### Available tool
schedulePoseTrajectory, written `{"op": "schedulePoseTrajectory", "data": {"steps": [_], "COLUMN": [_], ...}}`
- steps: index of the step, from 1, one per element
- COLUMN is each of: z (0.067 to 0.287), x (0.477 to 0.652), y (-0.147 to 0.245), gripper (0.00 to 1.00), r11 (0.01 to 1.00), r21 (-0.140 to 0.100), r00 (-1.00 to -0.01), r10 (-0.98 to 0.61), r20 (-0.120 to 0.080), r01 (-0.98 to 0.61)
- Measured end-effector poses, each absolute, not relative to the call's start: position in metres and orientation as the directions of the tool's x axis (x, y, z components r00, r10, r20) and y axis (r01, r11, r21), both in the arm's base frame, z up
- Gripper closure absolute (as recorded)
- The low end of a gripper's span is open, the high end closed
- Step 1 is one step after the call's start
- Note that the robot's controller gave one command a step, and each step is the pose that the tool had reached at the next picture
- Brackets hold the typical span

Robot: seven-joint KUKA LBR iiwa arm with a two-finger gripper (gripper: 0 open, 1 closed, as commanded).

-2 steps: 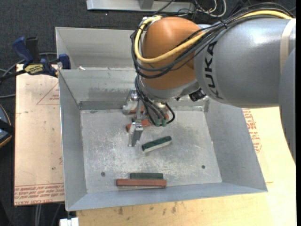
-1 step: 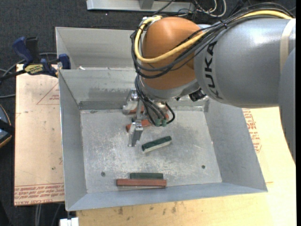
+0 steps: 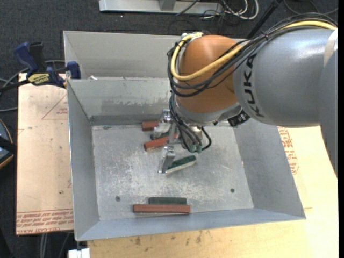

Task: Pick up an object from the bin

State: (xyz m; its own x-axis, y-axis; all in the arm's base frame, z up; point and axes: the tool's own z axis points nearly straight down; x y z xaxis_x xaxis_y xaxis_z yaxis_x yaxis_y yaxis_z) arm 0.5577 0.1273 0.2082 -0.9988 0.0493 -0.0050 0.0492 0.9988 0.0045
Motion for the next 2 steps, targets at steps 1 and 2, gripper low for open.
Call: {"op": "schedulePoseTrajectory", "data": {"steps": [1,2], "z": [0.155,0.138], "x": [0.591,0.592], "y": [0.108,0.075], "gripper": [0.0,0.0], "r11": [1.0,1.0], "r21": [0.001,0.001], "r00": [-1.0,-1.0], "r10": [0.014,-0.024], "r20": [-0.01,0.011], "r01": [0.014,-0.024]}}
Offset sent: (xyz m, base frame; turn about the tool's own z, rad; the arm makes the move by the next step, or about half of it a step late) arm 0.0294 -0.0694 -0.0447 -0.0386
